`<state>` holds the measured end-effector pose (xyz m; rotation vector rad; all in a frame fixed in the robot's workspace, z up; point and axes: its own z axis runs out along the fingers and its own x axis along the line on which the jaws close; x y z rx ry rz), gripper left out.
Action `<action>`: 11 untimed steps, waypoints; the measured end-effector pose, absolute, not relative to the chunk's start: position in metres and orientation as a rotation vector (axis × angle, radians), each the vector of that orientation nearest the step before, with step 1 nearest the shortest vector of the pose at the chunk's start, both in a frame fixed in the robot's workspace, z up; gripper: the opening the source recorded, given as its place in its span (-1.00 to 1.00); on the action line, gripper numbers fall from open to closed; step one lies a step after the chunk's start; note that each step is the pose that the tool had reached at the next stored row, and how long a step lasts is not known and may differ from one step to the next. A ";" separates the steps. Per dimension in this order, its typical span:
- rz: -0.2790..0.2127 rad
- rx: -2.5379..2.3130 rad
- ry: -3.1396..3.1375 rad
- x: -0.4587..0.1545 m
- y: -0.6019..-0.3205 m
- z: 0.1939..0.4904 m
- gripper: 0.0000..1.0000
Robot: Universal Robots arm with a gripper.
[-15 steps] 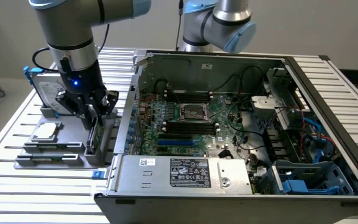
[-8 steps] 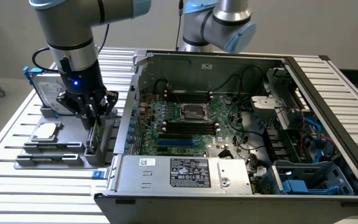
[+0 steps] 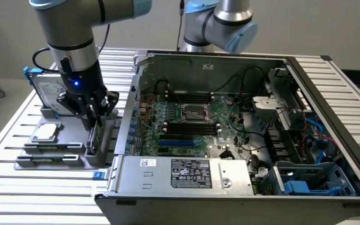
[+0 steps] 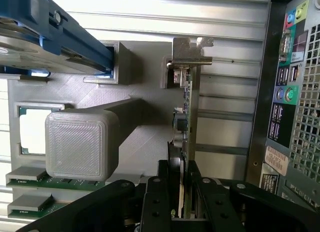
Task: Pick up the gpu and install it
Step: 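Pick up the gpu and move the gpu toward the slot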
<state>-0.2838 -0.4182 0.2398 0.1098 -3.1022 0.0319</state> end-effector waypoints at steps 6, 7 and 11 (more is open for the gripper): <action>0.031 0.110 -3.102 -0.284 -0.418 0.242 -0.47; 0.030 0.110 -3.102 -0.284 -0.418 0.243 -0.47; 0.029 0.110 -3.102 -0.284 -0.418 0.252 -0.47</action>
